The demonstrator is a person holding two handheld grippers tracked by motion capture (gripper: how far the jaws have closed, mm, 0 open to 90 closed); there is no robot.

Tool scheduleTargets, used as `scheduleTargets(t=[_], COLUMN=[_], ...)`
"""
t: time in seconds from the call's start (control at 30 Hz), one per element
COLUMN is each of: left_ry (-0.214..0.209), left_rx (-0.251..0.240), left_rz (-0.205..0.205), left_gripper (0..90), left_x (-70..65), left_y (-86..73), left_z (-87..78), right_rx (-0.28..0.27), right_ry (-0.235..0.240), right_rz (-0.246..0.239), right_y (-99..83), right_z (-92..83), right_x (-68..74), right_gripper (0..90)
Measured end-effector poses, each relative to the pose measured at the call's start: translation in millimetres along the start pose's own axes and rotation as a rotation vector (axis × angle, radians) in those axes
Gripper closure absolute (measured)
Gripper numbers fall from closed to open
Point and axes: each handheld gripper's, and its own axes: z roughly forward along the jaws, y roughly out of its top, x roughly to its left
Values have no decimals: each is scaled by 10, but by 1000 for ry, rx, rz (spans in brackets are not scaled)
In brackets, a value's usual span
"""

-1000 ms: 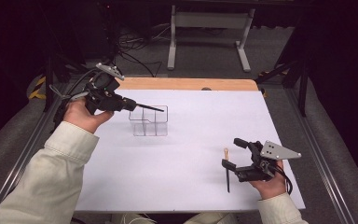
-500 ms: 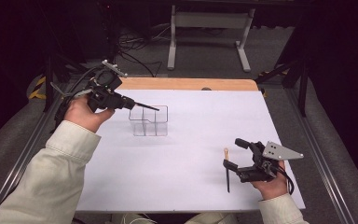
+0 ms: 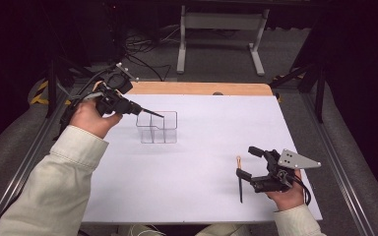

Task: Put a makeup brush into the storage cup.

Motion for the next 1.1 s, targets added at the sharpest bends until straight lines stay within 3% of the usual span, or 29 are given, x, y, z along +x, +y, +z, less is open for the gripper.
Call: scheduleTargets(t=[0.37,0.7,1.1], left_ry=[22,38,35], left_rx=[55,76,112], left_rz=[-9,-12,-20], left_gripper=[833,833,832], left_x=[21,49,83], left_y=[29,60,96], left_z=[96,180,345], right_rx=[1,-2,-6], right_ry=[-8,-15,-33], right_rz=[5,7,9], right_y=[-14,-28,-41], right_z=[-35,-79,-142], right_x=[5,11,12], right_gripper=[77,77,77])
